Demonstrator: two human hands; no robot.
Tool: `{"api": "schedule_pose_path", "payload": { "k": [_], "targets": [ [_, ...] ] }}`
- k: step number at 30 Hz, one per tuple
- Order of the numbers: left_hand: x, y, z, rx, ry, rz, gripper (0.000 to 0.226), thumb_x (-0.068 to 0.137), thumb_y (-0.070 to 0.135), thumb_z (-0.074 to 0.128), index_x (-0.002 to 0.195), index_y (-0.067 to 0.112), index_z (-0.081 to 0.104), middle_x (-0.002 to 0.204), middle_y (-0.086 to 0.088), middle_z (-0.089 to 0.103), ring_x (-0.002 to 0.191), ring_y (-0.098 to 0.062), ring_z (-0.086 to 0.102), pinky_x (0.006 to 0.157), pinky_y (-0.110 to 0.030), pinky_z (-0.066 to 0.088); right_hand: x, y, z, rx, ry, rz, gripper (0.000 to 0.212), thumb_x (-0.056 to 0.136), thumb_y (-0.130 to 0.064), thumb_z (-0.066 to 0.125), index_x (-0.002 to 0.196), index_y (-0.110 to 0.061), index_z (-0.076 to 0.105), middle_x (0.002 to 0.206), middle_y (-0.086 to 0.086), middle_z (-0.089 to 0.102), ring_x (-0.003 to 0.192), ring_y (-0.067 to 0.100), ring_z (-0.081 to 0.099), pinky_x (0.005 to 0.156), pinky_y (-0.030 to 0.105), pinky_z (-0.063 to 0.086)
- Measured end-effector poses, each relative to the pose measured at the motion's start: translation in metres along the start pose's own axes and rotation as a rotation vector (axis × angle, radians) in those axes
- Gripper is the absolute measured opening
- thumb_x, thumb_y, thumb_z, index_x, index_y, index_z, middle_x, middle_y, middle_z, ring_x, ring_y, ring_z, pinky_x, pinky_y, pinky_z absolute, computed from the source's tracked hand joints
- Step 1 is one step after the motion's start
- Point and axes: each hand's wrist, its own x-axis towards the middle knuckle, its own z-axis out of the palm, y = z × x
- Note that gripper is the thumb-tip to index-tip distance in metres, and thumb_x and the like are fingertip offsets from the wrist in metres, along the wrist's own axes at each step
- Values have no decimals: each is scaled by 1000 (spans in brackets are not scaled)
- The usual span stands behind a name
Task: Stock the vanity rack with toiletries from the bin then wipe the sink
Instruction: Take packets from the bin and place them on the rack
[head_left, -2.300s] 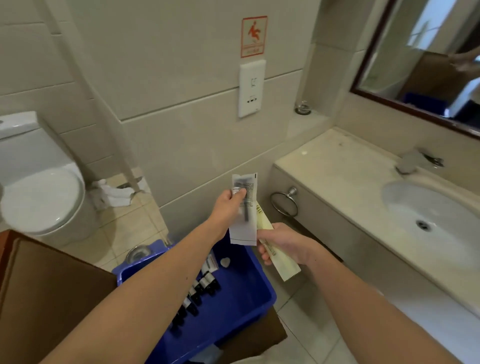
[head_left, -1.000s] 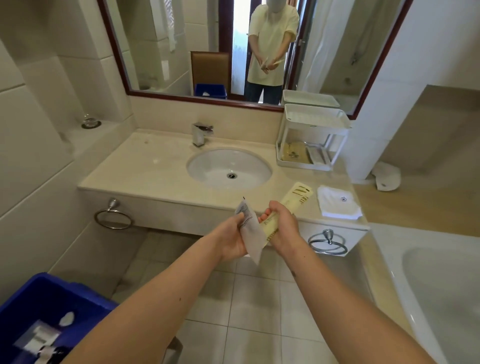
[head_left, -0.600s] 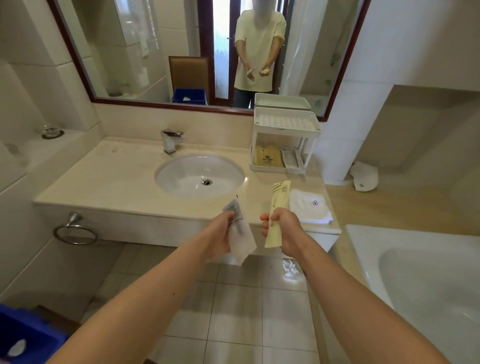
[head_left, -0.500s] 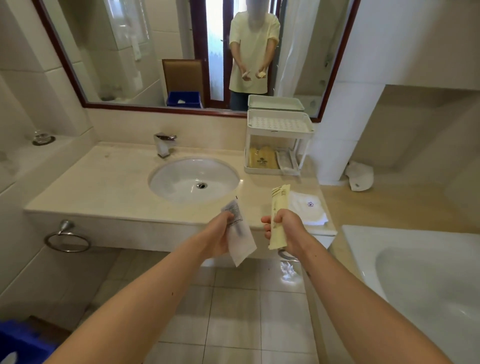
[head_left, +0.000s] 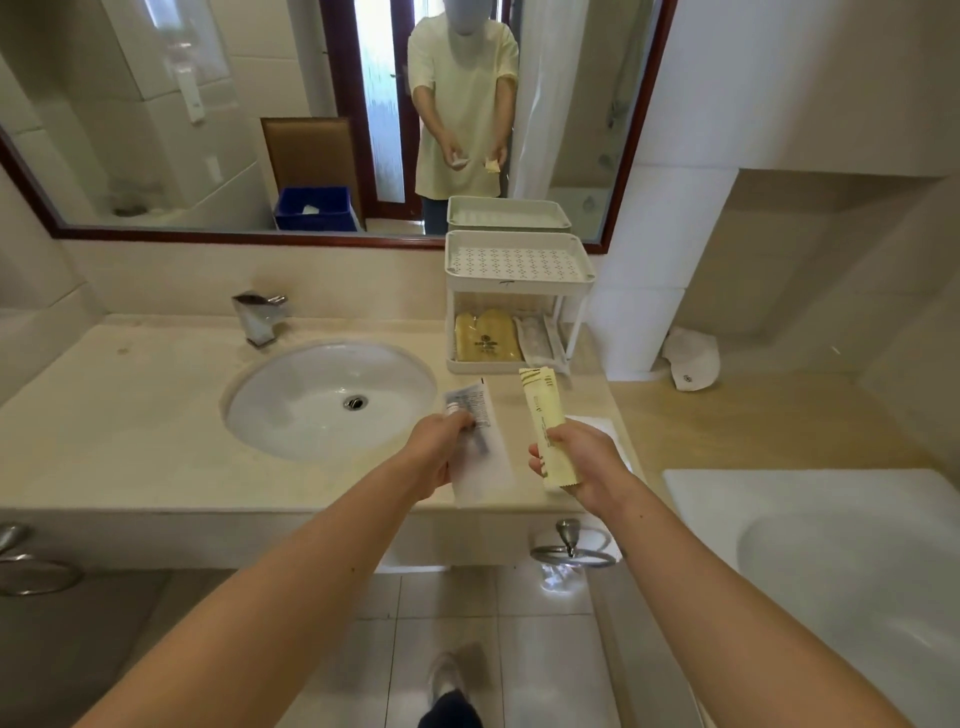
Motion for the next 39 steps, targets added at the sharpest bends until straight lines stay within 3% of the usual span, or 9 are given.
{"api": "schedule_pose_path", "payload": {
  "k": [4,9,12,18,23,29,33,36,39],
  "targets": [
    [58,23,7,1,-30,1,20,92,14,48,108,10,60,101,-11,67,94,-28,65,90,-43,54,57,-21,8,-29,68,8,25,91,-2,49,114,1,58,78,19,60,61,26,55,51,30,51],
    [127,58,12,29,-61,-27,16,92,7,43,97,15,56,96,-9,64,89,-26,64,83,-40,54,127,-51,22,-91,133,47,31,89,-4,42,116,-9,56,98,12,61,78,26,57,57,33,48],
    [168,76,14,66,-57,-35,23,91,2,44,108,12,56,97,-10,63,88,-26,63,77,-36,54,169,-66,30,-83,136,49,35,89,-2,39,115,-17,56,108,11,60,91,29,57,62,33,49],
    [237,95,18,158,-10,-55,32,89,-1,50,119,8,55,107,-12,64,100,-31,63,83,-40,54,238,-83,42,-137,151,98,39,92,3,43,127,-8,56,114,13,61,93,26,59,61,32,50],
    [291,95,28,198,59,-61,39,87,2,57,126,8,52,111,-12,63,97,-28,63,82,-38,55,300,-88,49,-184,135,77,45,90,7,53,131,-10,51,105,7,62,92,23,63,84,41,57],
    [364,77,42,223,206,60,34,94,18,54,127,12,50,96,-2,61,85,-18,60,73,-28,51,381,-82,60,-340,142,-37,36,85,2,58,116,-15,58,113,10,63,82,17,56,55,22,40],
    [407,67,47,247,278,113,37,98,29,48,133,17,48,118,-3,64,100,-20,62,79,-26,49,427,-73,65,-364,128,-48,28,87,5,54,103,-17,60,116,7,62,96,19,57,81,30,50],
    [425,67,49,320,273,178,44,95,17,50,138,10,45,129,-1,56,112,-19,56,90,-21,47,452,-69,68,-370,149,-37,26,89,3,51,94,-20,61,121,5,61,111,21,56,100,35,48],
    [434,70,47,324,288,193,53,94,4,49,145,7,36,138,-4,48,124,-22,49,96,-17,40,468,-67,71,-345,149,-40,29,89,4,50,79,-22,59,118,6,62,115,25,57,102,42,48]
  ]
}}
